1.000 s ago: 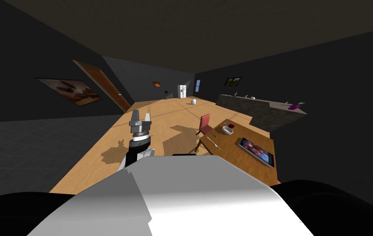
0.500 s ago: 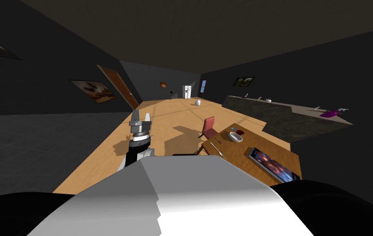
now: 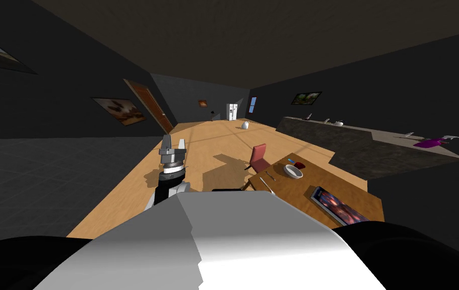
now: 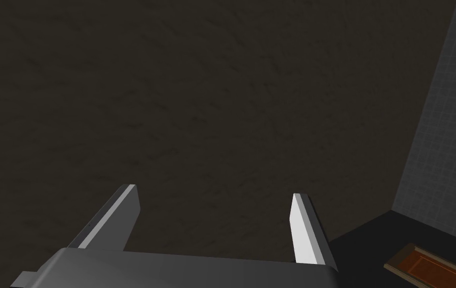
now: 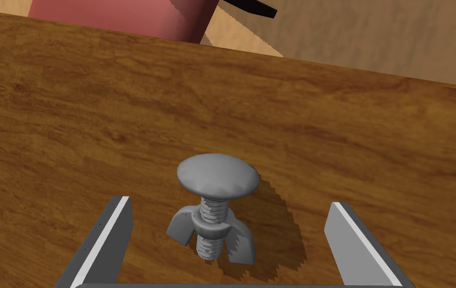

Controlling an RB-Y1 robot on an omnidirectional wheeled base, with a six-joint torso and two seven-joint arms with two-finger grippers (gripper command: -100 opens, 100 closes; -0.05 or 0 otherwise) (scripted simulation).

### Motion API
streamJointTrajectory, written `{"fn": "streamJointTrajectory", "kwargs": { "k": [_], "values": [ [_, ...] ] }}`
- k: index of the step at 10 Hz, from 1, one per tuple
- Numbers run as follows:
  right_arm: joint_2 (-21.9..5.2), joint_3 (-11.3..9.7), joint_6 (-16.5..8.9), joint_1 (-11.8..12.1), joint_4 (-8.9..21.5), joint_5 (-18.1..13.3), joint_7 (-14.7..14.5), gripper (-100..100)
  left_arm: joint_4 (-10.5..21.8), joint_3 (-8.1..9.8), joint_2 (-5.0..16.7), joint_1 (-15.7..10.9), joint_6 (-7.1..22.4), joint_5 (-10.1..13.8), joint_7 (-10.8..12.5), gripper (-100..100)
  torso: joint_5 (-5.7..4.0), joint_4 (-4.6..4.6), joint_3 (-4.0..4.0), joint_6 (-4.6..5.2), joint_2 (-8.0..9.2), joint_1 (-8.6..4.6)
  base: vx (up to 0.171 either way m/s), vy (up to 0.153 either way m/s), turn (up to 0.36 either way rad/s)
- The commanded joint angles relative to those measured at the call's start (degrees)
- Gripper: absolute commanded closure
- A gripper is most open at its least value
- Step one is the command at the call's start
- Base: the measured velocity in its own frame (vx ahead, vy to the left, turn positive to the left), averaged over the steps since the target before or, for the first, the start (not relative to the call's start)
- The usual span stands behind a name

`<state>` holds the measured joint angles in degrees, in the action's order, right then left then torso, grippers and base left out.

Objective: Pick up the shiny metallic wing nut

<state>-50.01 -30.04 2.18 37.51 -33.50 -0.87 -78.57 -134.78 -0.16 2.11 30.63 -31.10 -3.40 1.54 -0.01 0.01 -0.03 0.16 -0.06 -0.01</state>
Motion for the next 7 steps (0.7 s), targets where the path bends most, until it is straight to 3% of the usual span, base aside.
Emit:
{"fn": "streamJointTrajectory", "kwargs": {
  "k": [1, 2, 7],
  "values": [
    [0.14, -0.33, -0.02, -0.24, 0.33, -2.86, 2.86, -100, 0.0, 0.0, 0.0, 0.0, 0.0, 0.0, 0.0, 0, 0.0, 0.0, 0.0, 0.0, 0.0, 0.0, -0.005, -0.017, -0.003],
    [0.14, -0.33, -0.02, -0.24, 0.33, -2.98, 3.71, -100, 0.0, 0.0, 0.0, 0.0, 0.0, 0.0, 0.0, 0, 0.01, 0.0, 0.01, 0.0, 0.01, 0.04, 0.0, 0.0, 0.0],
    [1.58, 0.23, -2.12, 1.46, -1.35, -11.68, 12.01, -100, 0.0, 0.0, 0.0, 0.0, 0.0, 0.0, 0.0, 0, 0.02, 0.0, 0.0, 0.01, 0.0, 0.1, -0.005, -0.017, 0.04]
  ]
}}
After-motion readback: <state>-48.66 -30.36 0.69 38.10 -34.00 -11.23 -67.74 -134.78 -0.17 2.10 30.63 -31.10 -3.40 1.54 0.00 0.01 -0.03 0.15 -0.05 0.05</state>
